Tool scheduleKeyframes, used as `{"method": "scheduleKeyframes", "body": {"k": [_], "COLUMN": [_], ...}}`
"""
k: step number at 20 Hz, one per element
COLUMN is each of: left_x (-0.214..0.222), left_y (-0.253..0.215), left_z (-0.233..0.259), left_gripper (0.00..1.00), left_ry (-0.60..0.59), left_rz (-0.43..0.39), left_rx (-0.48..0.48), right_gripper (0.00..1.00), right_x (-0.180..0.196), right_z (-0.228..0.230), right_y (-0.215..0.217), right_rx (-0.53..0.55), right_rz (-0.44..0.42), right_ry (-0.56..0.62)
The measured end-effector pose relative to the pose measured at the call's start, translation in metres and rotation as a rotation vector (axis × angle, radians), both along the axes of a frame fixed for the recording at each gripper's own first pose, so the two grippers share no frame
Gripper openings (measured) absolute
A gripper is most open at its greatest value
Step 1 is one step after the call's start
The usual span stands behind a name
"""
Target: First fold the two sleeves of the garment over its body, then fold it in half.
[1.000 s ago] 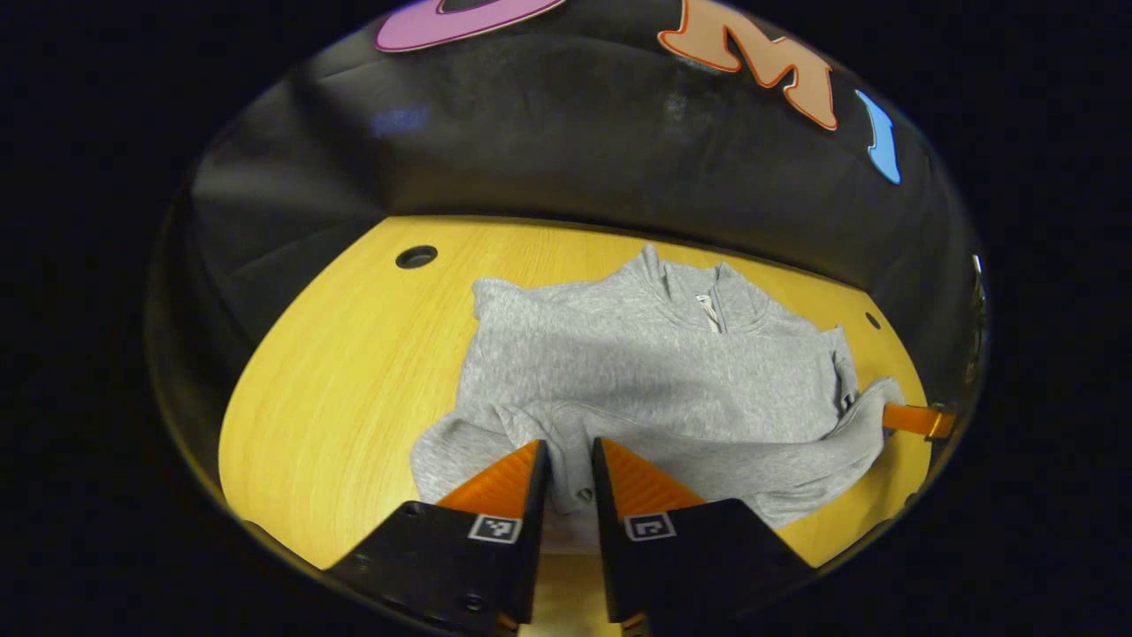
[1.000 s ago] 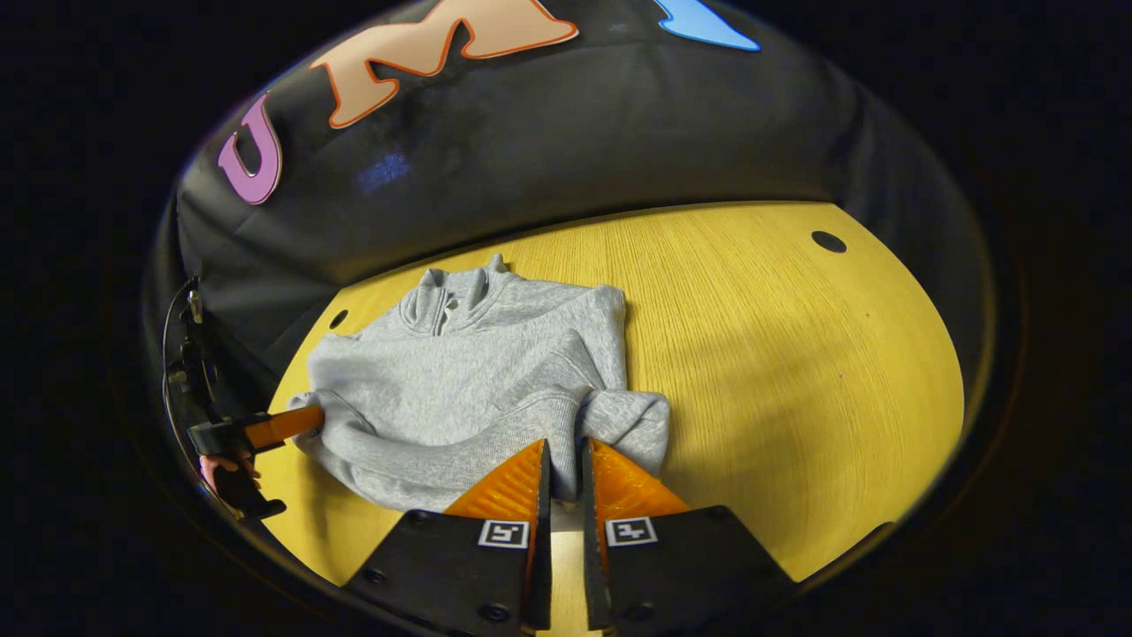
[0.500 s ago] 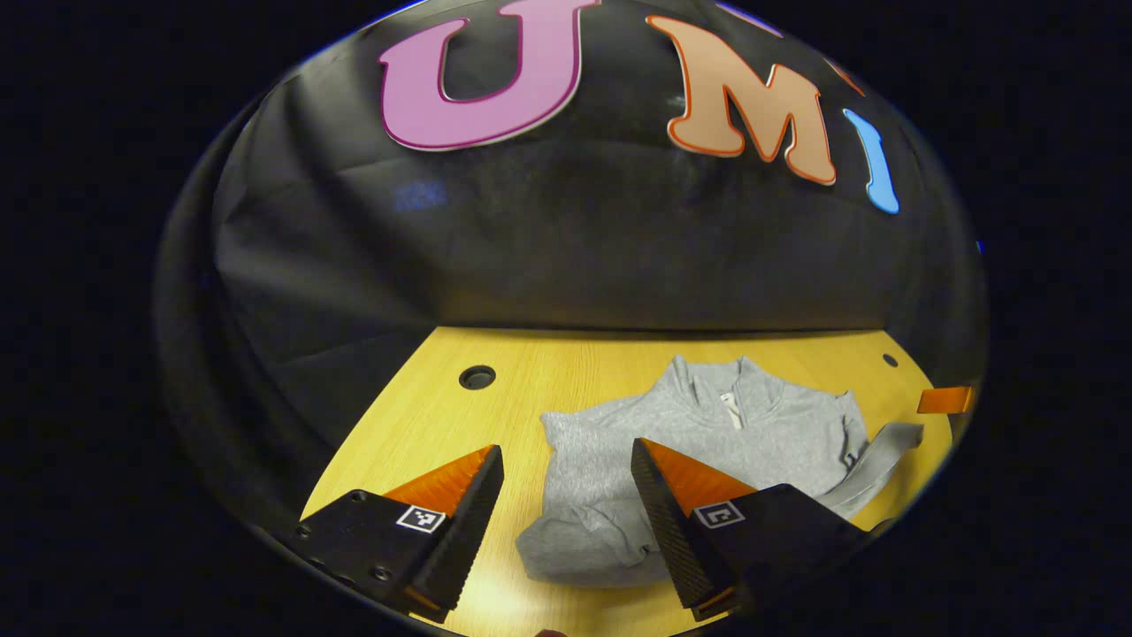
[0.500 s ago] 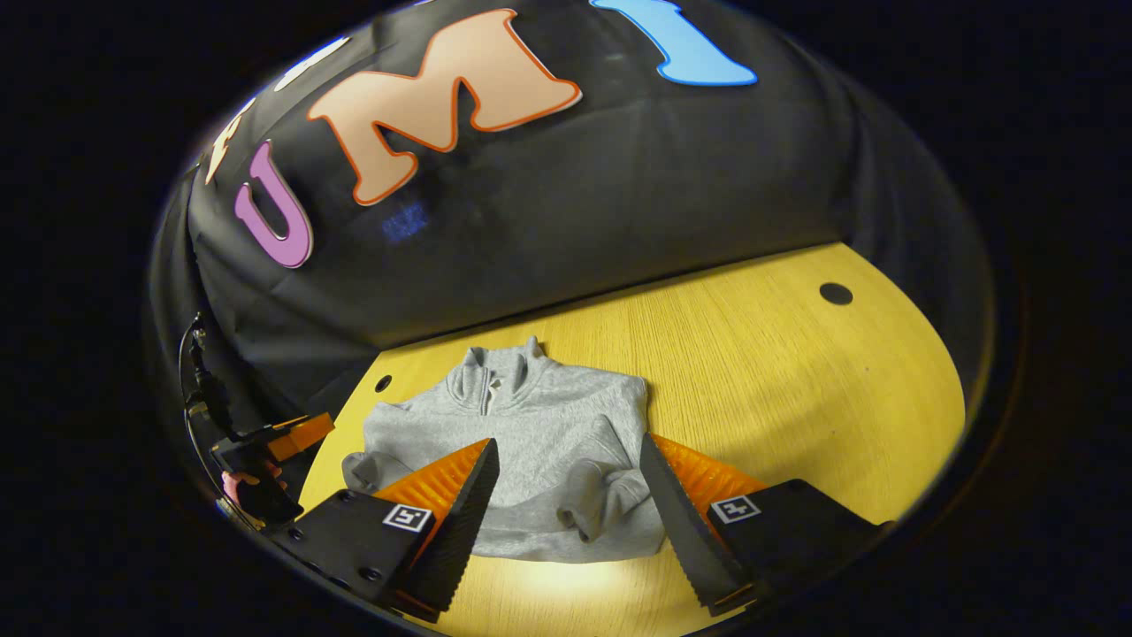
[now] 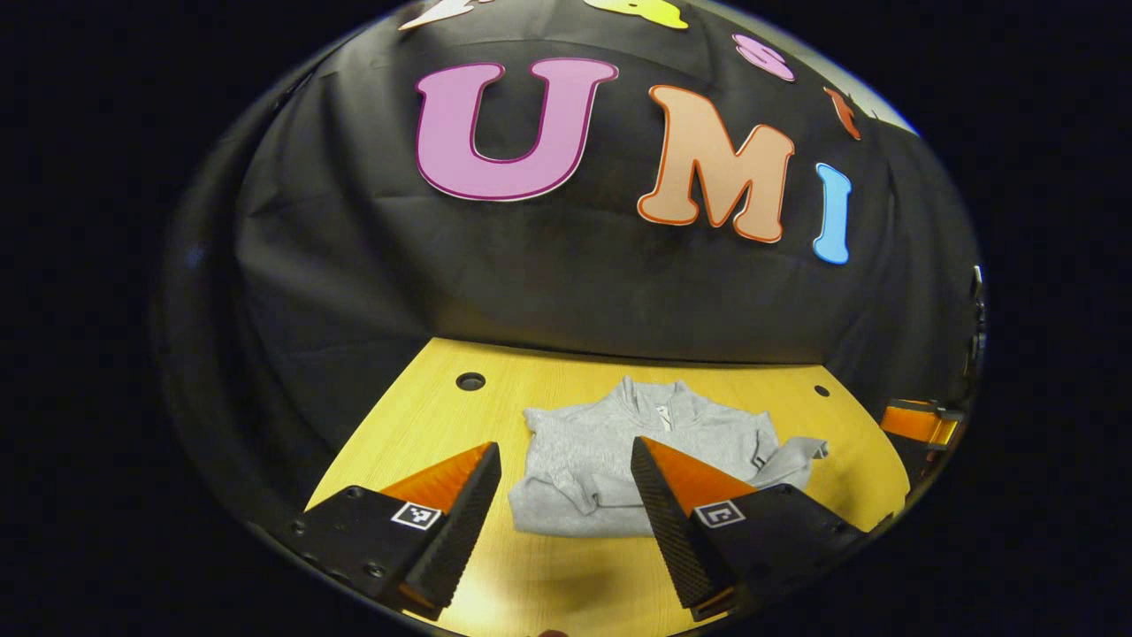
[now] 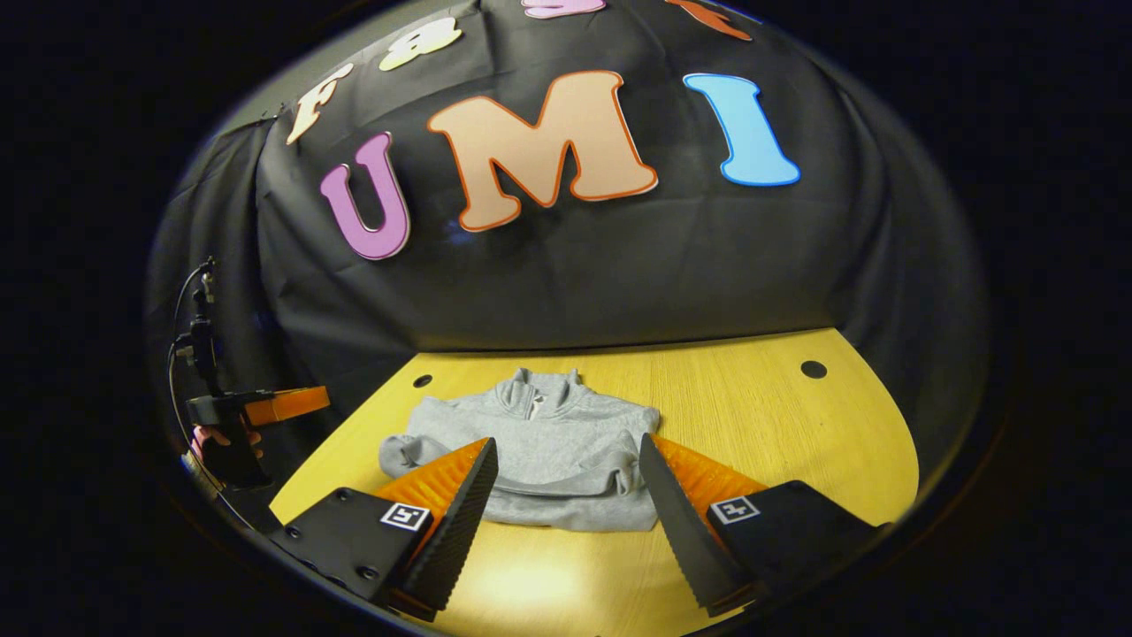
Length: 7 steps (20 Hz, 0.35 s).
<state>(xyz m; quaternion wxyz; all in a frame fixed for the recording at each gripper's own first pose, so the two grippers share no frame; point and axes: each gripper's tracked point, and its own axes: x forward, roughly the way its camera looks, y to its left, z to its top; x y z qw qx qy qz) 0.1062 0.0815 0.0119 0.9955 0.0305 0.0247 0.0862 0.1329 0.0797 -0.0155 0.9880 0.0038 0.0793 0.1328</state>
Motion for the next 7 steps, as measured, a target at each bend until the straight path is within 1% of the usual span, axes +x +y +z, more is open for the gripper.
{"method": "scheduleKeyframes", "body": {"k": [1, 2, 4, 5, 6, 7], "left_x": [-0.017, -0.030, -0.055, -0.071, -0.084, -0.096], "left_y": [-0.004, -0.005, -0.007, -0.007, -0.007, -0.006], "left_z": [-0.005, -0.011, -0.021, -0.026, -0.031, -0.039], "left_gripper": [0.89, 0.92, 0.92, 0.92, 0.92, 0.92], "left_ry": [0.005, 0.012, 0.030, 0.040, 0.055, 0.073], "left_rz": [-0.001, 0.003, 0.018, 0.021, 0.020, 0.014], "left_rx": [-0.004, -0.007, 0.000, 0.012, 0.019, 0.021], "right_gripper": [0.99, 0.99, 0.98, 0.95, 0.98, 0.99], "right_x": [-0.010, -0.028, -0.052, -0.063, -0.075, -0.086], "right_z": [0.005, 0.002, 0.002, 0.001, -0.001, -0.004], "right_y": [0.000, 0.001, -0.004, -0.006, -0.007, -0.010], "right_rx": [0.001, 0.003, 0.003, 0.005, 0.006, 0.012], "right_rz": [-0.008, -0.021, -0.044, -0.052, -0.057, -0.064], "right_ry": [-0.022, -0.047, -0.076, -0.082, -0.078, -0.070]}}
